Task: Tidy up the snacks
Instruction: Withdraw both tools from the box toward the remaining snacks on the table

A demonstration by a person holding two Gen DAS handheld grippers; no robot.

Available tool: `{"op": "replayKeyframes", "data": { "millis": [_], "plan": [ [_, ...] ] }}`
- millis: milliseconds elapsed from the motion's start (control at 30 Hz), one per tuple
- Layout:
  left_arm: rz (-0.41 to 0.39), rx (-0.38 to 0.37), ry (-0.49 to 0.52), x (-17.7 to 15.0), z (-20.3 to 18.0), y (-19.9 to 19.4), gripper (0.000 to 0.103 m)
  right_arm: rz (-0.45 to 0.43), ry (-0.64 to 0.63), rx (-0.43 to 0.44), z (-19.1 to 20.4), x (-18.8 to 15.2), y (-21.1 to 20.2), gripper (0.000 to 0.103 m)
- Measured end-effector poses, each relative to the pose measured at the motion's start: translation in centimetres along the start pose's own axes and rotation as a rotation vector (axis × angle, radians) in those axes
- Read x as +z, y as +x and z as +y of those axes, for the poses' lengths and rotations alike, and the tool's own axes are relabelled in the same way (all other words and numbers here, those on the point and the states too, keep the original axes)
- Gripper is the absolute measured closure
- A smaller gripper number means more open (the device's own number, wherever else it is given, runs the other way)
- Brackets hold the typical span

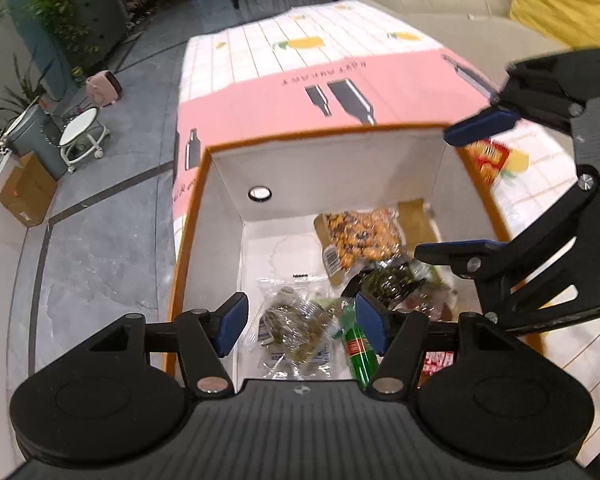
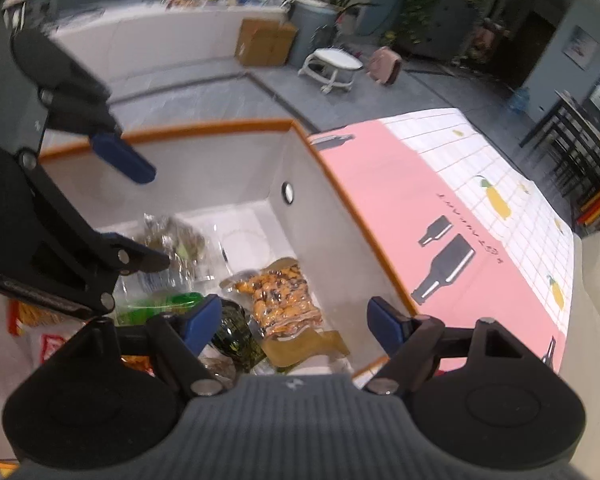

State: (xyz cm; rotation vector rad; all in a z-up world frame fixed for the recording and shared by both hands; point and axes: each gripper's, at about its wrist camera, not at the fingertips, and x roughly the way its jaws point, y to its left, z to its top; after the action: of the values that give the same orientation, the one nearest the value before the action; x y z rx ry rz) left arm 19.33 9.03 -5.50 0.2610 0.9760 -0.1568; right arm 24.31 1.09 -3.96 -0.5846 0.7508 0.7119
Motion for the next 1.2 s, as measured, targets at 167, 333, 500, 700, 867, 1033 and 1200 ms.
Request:
{"op": "replayKeyframes", "data": {
  "millis": [167, 333, 500, 700, 867, 1033, 1200],
  "plan": [
    [-0.075, 0.02, -0.059, -0.1, -0.7, -2.7, 0.031, -0.072, 0.113, 0.0, -1.0, -0.9, -3.1, 0.026],
    [-0.15, 0.065, -0.106, -0.4, -1.9, -5.3, 0.031, -0.13, 0.194, -0.022, -1.1, -2.3, -6.0, 0.026],
    [-0.206, 0.088, -0.167, -1.0, -3.2, -7.4, 0.031, -0.183, 0.268, -0.051, -1.1, -4.3, -9.0, 0.026],
    [-0.292, 0.068, -0.236, -2.3, -5.9, -9.7, 0.031, -0.23, 0.377, -0.133, -0.9, -8.2, -12.2, 0.026],
    [-0.338, 0.004, -0.282, -3.2, -9.1, -10.6, 0.031, -0.242, 0.457, -0.189, -0.4, -12.1, -13.7, 0.026],
    [-0.331, -0.043, -0.268, -4.1, -12.4, -9.9, 0.031, -0.235, 0.519, -0.253, 0.0, -16.1, -14.9, 0.026],
    [-0.303, -0.068, -0.222, -4.8, -15.7, -8.6, 0.031, -0.2, 0.605, -0.287, 0.1, -20.3, -14.9, 0.026]
  ]
}}
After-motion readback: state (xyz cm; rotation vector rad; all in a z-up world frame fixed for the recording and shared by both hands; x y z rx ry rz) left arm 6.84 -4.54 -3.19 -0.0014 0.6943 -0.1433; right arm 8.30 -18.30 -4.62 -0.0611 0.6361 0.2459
